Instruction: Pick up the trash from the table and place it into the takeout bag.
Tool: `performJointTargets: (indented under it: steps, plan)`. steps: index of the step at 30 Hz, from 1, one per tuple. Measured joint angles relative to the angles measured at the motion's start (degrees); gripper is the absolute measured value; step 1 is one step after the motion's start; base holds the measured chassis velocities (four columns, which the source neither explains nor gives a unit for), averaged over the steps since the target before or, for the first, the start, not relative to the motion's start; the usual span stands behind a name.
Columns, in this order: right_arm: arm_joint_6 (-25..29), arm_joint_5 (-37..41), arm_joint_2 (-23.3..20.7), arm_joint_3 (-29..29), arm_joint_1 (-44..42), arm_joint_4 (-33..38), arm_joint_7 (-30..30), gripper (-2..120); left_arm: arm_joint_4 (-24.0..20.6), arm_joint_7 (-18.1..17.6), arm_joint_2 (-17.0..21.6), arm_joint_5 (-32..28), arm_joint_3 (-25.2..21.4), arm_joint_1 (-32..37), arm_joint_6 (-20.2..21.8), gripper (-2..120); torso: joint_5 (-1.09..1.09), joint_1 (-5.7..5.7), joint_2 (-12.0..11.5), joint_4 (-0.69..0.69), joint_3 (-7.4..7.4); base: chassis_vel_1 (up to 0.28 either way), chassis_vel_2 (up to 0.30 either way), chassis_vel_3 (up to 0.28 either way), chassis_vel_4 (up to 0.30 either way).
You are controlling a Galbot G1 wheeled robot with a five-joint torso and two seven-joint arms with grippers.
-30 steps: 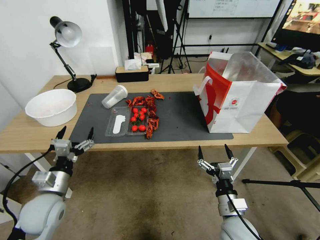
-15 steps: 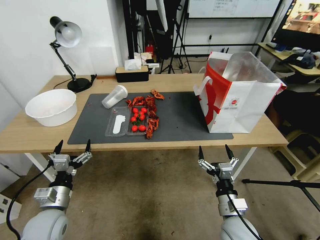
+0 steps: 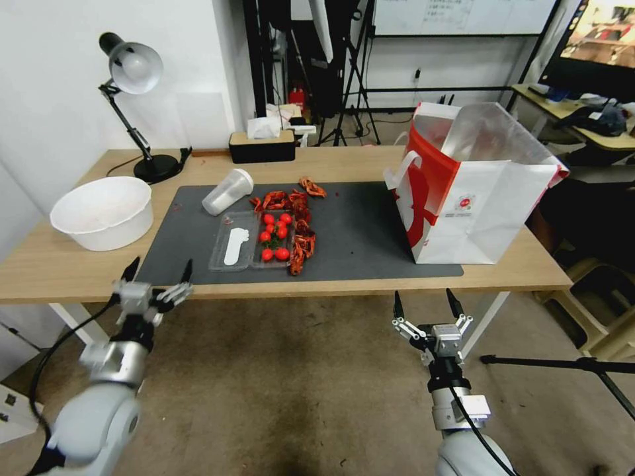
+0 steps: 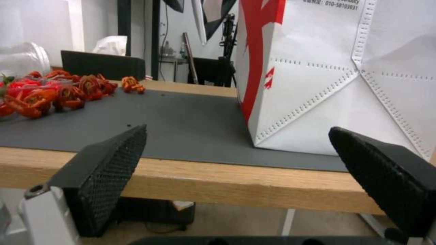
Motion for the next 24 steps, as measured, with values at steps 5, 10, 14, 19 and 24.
performJointTargets:
  steps: [5, 10, 14, 19, 24]
  plan:
    - [-0.13, -0.15, 0.05, 0.02, -0.14, 0.02, 0.0, 100, 4.49, 1.88, 3.29, -3.35, 4.53, -7.83, 1.84, 100, 0.0, 0.0, -0.01, -0.01, 0.01, 0.0, 0.0, 0.0, 0.0]
    - [-0.28, -0.23, 0.13, 0.15, -0.16, 0.05, 0.01, 100, 10.11, 4.25, 7.41, -8.17, 9.33, -14.99, 3.47, 100, 0.0, 0.0, -0.01, 0.01, 0.01, 0.0, 0.0, 0.0, 0.0]
    - [-0.45, -0.28, 0.26, 0.25, -0.14, 0.09, 0.02, 100, 14.72, 6.46, 10.35, -11.91, 13.48, -21.01, 3.74, 100, 0.01, 0.0, -0.01, 0.01, 0.01, 0.0, 0.0, 0.0, 0.0]
    - [-0.84, -0.3, 0.51, 0.29, 0.17, 0.09, 0.05, 100, 20.51, 9.03, 12.46, -15.67, 19.39, -30.54, 3.94, 100, 0.0, 0.0, -0.01, 0.0, 0.0, 0.0, 0.0, 0.0, 0.0]
    - [-1.0, -0.32, 0.72, 0.32, 0.37, 0.02, 0.07, 100, 25.47, 11.72, 13.19, -18.95, 25.05, -37.35, 4.31, 100, 0.0, 0.0, -0.01, 0.0, 0.0, 0.0, 0.0, 0.0, 0.0]
